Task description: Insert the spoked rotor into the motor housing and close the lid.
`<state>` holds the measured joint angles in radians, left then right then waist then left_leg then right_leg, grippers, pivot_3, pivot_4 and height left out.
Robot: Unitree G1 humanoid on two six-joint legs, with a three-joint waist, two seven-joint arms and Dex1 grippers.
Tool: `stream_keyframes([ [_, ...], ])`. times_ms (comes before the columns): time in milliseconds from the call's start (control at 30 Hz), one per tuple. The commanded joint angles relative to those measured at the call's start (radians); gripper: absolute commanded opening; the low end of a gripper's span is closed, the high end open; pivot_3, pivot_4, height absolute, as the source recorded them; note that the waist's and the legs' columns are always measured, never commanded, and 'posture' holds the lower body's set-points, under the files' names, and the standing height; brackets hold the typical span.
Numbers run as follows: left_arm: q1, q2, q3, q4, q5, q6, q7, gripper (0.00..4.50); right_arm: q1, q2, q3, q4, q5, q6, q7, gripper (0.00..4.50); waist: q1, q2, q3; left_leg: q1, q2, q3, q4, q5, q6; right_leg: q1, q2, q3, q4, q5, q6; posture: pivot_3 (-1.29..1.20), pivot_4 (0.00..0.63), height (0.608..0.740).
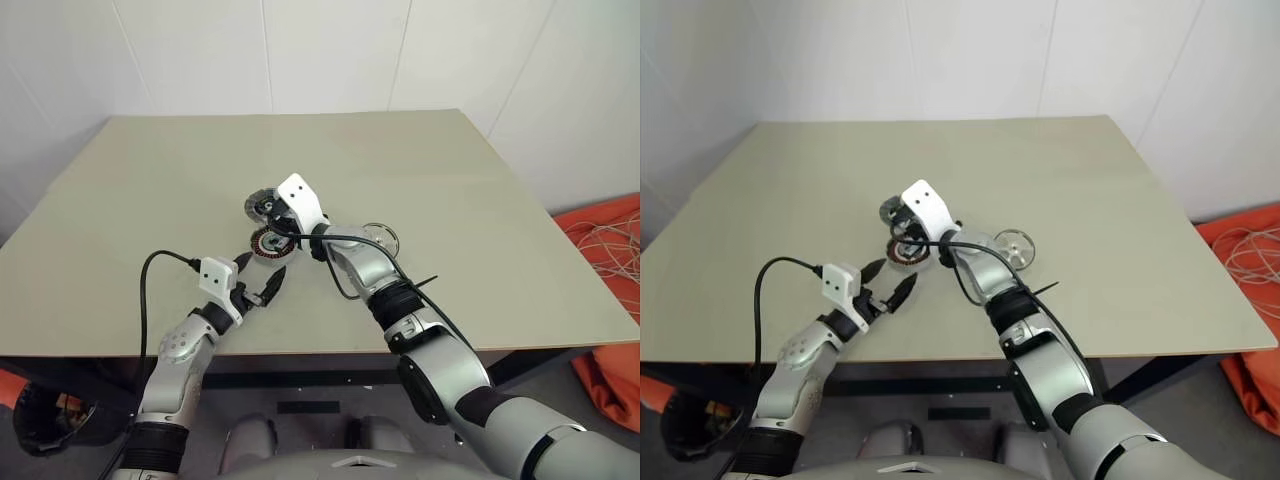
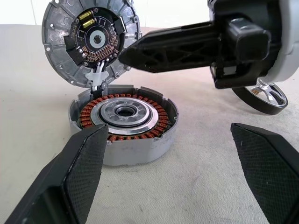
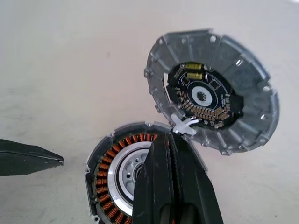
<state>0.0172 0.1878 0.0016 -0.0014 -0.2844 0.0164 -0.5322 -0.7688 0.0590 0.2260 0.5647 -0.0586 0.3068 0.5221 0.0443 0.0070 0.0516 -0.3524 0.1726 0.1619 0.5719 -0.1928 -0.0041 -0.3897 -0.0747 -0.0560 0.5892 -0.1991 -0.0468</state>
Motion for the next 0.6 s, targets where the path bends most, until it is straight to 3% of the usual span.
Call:
stream_keyframes([
  [33,0.001,0.006,0.010,-0.025,-0.008,-0.022,-0.006,4.50,0.061,-0.034,-0.007,-0.188,0.042,0.060,0.042,0.03,0.001,0.000,0.000,0.000,0.000,0.000,0.000,0.000,0.000,0.000,0.000,0.000,0.000,0.000,0.000,0.00,0.000,0.740],
  [200,-0.002,0.010,0.004,-0.024,-0.012,-0.018,-0.019,4.50,0.202,-0.125,-0.022,-0.484,0.092,0.185,0.079,0.03,0.004,-0.001,0.001,0.000,0.000,0.000,0.000,0.000,0.000,0.000,0.000,0.000,0.000,0.000,0.000,0.00,0.000,0.740],
  [500,-0.009,0.014,0.003,-0.017,-0.017,-0.012,-0.034,4.50,0.428,-0.253,-0.241,-0.866,0.218,0.425,0.004,0.03,0.008,-0.001,0.001,0.003,0.000,0.000,0.000,0.000,0.000,0.002,0.000,0.001,0.000,-0.004,0.007,0.00,0.000,0.740],
  [600,-0.015,0.018,0.003,-0.013,-0.018,-0.015,-0.043,4.50,0.499,-0.273,-0.312,-0.934,0.270,0.490,-0.015,0.60,0.012,-0.001,0.001,0.003,0.000,0.000,0.000,0.000,0.000,0.002,0.000,0.000,-0.001,-0.004,0.008,0.00,0.000,0.740],
])
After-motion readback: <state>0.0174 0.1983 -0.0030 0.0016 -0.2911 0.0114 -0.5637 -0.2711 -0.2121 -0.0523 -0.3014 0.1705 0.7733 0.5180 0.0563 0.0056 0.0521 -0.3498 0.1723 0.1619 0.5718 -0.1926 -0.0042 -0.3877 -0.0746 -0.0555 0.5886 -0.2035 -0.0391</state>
